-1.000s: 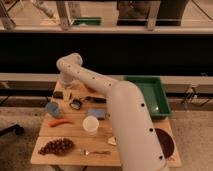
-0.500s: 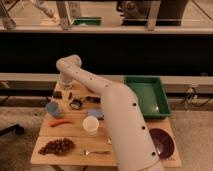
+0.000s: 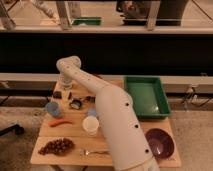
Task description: Wipe purple bowl with eraser
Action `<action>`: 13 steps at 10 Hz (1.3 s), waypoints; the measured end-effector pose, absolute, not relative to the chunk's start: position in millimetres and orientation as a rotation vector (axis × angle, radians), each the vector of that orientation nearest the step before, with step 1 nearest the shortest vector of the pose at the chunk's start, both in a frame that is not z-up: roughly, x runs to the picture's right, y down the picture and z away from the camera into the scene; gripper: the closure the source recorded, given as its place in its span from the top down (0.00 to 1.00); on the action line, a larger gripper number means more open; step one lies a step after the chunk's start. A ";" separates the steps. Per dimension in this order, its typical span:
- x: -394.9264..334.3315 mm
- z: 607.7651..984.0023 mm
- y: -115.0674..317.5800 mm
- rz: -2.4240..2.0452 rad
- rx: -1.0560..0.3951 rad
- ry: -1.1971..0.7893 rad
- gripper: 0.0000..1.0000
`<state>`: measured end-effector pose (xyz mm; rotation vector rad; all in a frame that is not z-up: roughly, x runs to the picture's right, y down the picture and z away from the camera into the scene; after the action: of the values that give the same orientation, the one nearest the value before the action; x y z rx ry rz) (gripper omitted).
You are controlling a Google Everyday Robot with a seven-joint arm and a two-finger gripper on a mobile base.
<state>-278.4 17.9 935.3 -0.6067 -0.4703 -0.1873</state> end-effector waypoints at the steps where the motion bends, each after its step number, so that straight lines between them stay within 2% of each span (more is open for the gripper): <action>1: -279.1 938.5 18.8 -0.186 -0.612 -0.472 0.80; 12: -275.2 979.1 23.7 -0.129 -0.648 -0.468 0.80; 13: -276.0 980.3 24.5 -0.127 -0.652 -0.468 0.76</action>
<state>-276.0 24.5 980.3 -0.6523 -0.4681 -0.1272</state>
